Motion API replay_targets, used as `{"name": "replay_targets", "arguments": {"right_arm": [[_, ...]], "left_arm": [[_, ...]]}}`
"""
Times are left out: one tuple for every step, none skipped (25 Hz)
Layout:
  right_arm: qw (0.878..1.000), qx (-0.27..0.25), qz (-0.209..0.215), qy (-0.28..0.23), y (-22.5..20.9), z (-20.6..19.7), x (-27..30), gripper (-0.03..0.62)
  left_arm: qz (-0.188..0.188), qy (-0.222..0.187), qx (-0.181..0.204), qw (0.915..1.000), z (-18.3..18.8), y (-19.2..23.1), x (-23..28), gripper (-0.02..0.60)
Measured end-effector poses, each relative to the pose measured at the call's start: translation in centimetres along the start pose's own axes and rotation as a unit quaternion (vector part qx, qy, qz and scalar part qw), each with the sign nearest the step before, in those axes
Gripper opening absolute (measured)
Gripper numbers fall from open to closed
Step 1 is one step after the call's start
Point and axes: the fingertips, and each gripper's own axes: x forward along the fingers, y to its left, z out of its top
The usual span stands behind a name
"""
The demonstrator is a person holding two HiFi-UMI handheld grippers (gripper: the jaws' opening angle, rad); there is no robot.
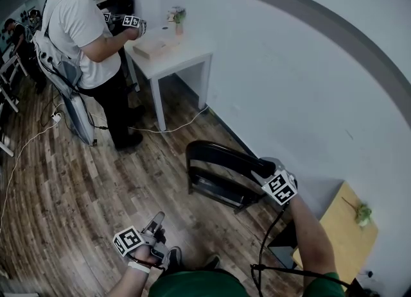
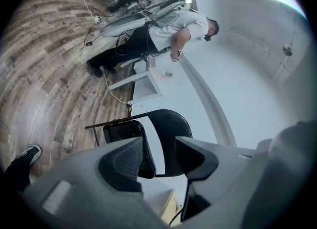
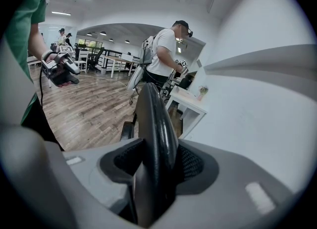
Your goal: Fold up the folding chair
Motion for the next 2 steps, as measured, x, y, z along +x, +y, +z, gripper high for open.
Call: {"name": "replay_targets", "arguments": {"right_arm": [[1.000,0.000,0.000,0.000,0.03,-0.04,0.05,0.199],[1.000,0.000,0.000,0.000,0.07,-0.08,0.10,0.199]], "left_arm": [[0.000,0.000,0.000,1.0000,0.01,0.06,0.03,0.212],[0.000,0.000,0.001,1.0000,0.02,0.12,0.06,0.212]]}}
